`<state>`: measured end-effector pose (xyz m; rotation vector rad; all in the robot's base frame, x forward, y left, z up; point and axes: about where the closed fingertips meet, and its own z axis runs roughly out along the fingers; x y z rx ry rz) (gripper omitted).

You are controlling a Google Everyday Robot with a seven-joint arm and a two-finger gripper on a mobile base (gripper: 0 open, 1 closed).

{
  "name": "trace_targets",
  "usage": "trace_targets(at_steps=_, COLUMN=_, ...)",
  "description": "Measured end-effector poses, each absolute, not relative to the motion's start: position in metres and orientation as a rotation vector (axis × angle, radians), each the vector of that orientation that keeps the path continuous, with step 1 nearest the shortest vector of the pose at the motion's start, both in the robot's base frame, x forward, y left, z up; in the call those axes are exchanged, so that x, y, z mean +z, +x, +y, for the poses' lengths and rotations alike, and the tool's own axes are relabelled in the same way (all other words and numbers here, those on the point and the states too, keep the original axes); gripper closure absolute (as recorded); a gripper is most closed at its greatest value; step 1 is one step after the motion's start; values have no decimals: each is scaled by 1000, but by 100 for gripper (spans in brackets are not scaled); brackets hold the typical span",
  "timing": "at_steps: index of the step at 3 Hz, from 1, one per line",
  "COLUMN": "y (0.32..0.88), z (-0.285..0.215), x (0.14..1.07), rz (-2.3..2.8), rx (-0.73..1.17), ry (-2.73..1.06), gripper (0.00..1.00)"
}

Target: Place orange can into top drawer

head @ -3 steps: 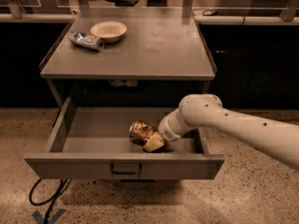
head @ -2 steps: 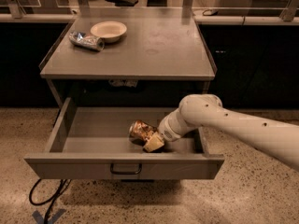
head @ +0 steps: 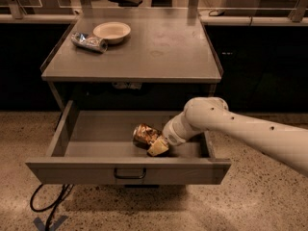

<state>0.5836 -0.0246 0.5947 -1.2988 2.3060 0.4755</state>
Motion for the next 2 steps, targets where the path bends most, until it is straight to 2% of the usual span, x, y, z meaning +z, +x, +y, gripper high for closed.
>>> trace_targets(at_steps=1, y=584, z=-24, x=594, rz=2306, rx=476, ry=-1299, gripper=0)
trace_targets(at_steps=2, y=584, z=-24, x=594, rz=2306, rx=476, ry=-1299, gripper=0)
